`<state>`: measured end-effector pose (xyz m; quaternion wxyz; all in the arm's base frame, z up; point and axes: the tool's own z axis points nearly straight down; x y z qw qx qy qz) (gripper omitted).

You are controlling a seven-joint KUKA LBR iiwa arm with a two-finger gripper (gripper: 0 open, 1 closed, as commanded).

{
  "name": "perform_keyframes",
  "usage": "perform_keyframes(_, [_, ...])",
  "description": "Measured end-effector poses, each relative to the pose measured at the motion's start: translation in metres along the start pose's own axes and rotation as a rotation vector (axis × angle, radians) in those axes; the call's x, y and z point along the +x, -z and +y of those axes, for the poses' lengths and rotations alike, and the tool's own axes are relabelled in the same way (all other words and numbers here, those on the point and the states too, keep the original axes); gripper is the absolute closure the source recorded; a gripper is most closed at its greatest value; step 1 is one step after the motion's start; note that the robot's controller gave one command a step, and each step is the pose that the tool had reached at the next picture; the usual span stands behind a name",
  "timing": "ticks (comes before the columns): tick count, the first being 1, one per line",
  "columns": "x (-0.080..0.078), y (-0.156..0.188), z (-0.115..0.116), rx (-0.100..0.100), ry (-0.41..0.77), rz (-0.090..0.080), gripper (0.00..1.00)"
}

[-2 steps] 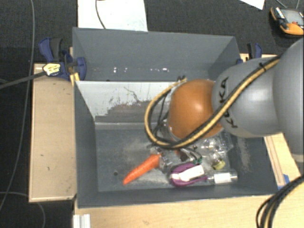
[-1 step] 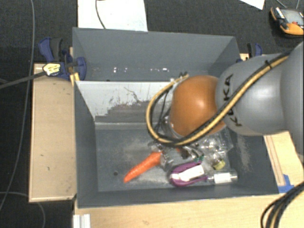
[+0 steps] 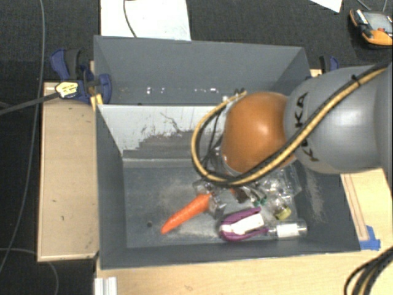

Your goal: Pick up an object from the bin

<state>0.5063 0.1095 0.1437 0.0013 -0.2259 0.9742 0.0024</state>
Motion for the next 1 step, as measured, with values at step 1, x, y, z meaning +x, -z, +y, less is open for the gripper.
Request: perform_keyframes(1, [0.0004,0.0228,0.0003,-0.001,0.0,0.002,1.0])
